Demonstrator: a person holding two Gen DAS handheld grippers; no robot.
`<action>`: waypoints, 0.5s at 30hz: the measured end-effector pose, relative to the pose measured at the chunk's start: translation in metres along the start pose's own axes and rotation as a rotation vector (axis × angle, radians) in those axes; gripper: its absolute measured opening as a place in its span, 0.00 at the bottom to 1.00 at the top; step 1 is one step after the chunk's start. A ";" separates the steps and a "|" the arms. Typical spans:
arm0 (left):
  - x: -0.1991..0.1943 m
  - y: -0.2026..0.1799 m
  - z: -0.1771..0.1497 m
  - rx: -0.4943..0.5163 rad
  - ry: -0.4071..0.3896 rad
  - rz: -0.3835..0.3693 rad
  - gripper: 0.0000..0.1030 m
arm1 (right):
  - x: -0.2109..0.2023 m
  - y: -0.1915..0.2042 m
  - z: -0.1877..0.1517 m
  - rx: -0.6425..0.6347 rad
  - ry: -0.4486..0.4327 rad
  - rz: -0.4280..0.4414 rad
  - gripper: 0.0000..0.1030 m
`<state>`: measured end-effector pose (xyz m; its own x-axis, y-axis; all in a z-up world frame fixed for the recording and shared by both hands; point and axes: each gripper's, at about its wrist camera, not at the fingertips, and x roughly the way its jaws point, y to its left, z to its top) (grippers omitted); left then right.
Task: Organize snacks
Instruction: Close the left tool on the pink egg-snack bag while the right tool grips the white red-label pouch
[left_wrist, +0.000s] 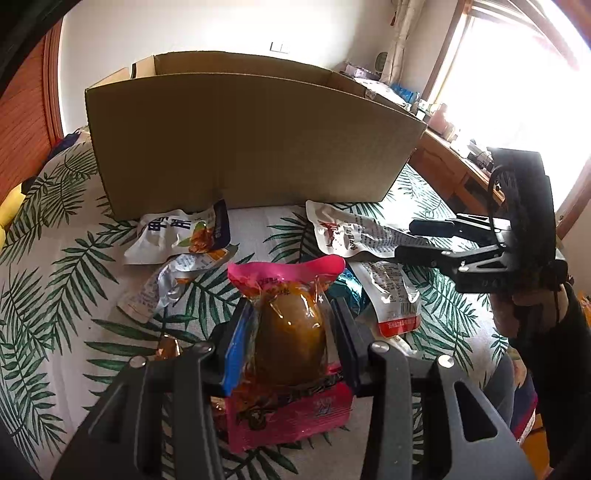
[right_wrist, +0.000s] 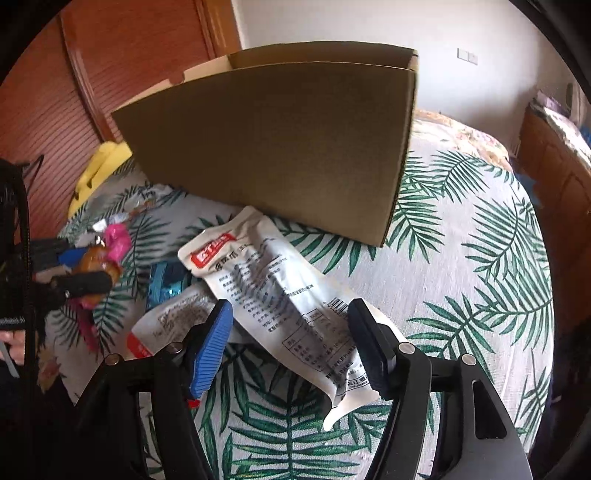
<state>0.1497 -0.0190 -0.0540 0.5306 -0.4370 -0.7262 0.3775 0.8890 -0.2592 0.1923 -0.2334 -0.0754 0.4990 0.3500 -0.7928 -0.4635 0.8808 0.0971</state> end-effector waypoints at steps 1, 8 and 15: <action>-0.001 -0.001 0.000 0.001 -0.001 -0.001 0.40 | 0.002 0.002 0.001 -0.012 0.002 -0.011 0.65; -0.009 0.002 0.000 0.006 -0.012 -0.005 0.40 | 0.016 0.014 0.011 -0.072 0.019 -0.044 0.69; -0.013 0.006 0.000 -0.002 -0.019 -0.002 0.40 | 0.030 0.020 0.018 -0.112 0.041 -0.057 0.75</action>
<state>0.1448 -0.0080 -0.0458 0.5440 -0.4417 -0.7134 0.3773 0.8882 -0.2622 0.2112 -0.2002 -0.0861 0.4973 0.2852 -0.8194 -0.5156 0.8567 -0.0147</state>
